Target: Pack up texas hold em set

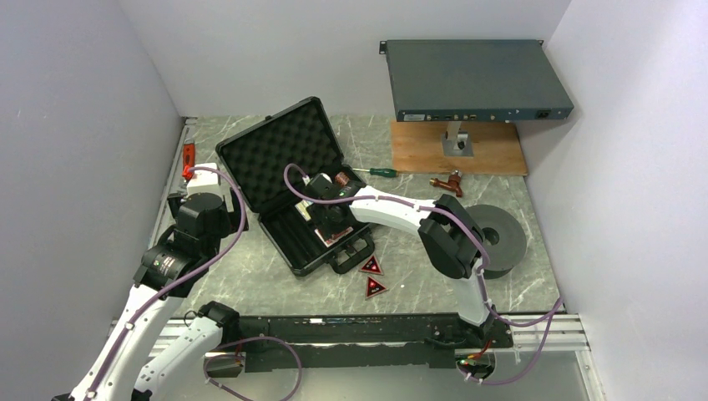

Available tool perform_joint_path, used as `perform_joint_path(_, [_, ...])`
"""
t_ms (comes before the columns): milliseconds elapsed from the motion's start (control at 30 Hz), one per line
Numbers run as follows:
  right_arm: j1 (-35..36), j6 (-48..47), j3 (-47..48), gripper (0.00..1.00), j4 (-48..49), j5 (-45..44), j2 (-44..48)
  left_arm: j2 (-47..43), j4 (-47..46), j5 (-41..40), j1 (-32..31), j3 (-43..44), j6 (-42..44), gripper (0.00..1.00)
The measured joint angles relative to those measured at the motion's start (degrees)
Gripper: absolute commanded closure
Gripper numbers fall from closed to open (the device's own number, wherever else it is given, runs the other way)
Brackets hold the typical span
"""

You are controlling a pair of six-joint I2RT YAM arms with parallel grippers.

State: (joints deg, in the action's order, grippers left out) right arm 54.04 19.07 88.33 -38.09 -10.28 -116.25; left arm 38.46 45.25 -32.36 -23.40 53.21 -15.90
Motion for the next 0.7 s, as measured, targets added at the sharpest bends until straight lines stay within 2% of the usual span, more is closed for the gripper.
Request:
perform_joint_path(67, [0.0, 0.0, 0.1, 0.30, -0.1, 0.0, 0.0, 0.0, 0.0, 0.0, 0.0, 0.0, 0.0, 0.04])
perform_joint_path(167, [0.1, 0.3, 0.2, 0.23, -1.0, 0.1, 0.0, 0.0, 0.0, 0.0, 0.1, 0.0, 0.0, 0.04])
perform_joint_path(200, [0.1, 0.4, 0.2, 0.07, -1.4, 0.2, 0.1, 0.0, 0.0, 0.0, 0.1, 0.0, 0.0, 0.04])
perform_joint_path(233, [0.2, 0.5, 0.2, 0.04, -1.8, 0.2, 0.2, 0.0, 0.0, 0.0, 0.1, 0.0, 0.0, 0.04])
perform_joint_path(700, [0.5, 0.6, 0.2, 0.02, -4.8, 0.5, 3.7, 0.0, 0.0, 0.0, 0.1, 0.0, 0.0, 0.04])
